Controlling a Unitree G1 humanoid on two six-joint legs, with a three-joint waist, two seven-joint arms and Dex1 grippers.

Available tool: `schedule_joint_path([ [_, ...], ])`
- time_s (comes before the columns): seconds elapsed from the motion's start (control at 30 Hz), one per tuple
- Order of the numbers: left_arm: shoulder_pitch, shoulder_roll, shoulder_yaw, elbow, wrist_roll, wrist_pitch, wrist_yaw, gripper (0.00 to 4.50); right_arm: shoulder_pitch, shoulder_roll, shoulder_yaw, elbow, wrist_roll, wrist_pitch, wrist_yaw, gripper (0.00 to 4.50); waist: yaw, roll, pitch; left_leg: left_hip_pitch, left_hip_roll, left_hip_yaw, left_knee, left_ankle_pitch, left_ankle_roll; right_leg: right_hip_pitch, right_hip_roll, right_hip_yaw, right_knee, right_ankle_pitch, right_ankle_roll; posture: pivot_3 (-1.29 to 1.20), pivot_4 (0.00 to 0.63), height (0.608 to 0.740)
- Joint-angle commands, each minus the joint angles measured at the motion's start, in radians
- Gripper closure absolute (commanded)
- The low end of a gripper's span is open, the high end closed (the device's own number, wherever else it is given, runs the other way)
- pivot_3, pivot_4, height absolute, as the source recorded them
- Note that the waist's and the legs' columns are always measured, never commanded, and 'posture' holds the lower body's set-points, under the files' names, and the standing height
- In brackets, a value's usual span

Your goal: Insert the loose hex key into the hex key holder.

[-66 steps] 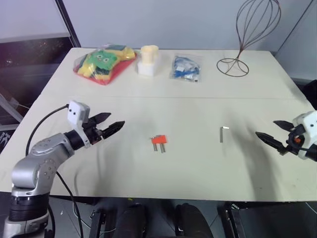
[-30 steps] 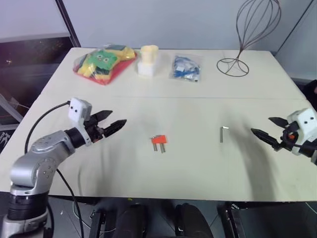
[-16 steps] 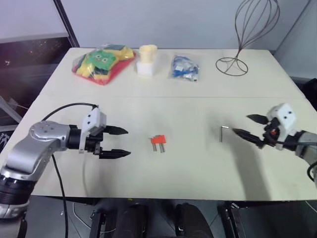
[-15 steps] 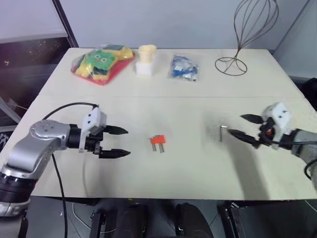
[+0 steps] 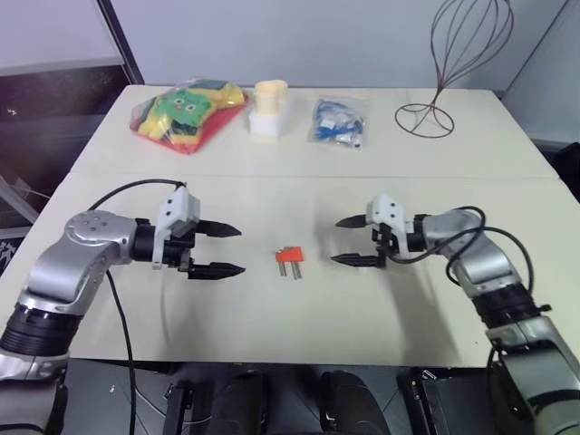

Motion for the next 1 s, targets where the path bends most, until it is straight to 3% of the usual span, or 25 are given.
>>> schedule_joint_path([
  [0.03, 0.046, 0.009, 0.056, -0.097, -0.037, 0.026, 0.039, 0.47, -0.062, 0.049, 0.026, 0.102, -0.038, -0.086, 0.042, 0.35, -0.009, 0.000, 0.000, 0.000, 0.000, 0.000, 0.000, 0.000, 0.000, 0.000, -0.001, 0.000, 0.000, 0.000, 0.000, 0.00, 0.150, 0.740],
  [0.57, 0.196, -0.007, 0.131, -0.215, -0.075, 0.056, 0.163, 0.47, -0.238, 0.246, 0.052, 0.480, -0.154, -0.307, 0.105, 0.35, -0.015, 0.001, 0.001, 0.000, 0.000, -0.001, -0.001, 0.001, -0.002, -0.001, -0.001, 0.001, 0.001, 0.000, 0.000, 0.00, 0.150, 0.740],
  [0.9, 0.212, -0.024, 0.139, -0.232, -0.073, 0.060, 0.211, 0.47, -0.249, 0.293, 0.065, 0.566, -0.208, -0.393, 0.132, 0.35, -0.018, 0.001, 0.001, 0.001, 0.000, -0.001, -0.002, 0.001, -0.004, -0.001, -0.001, 0.001, 0.001, 0.000, 0.000, 0.00, 0.150, 0.740],
  [1.0, 0.208, -0.031, 0.141, -0.220, -0.063, 0.047, 0.222, 0.43, -0.241, 0.294, 0.056, 0.563, -0.209, -0.396, 0.132, 1.67, -0.019, 0.002, 0.001, 0.001, 0.000, -0.001, -0.002, 0.002, -0.004, -0.001, -0.001, 0.001, 0.001, 0.000, 0.000, 0.00, 0.150, 0.740],
])
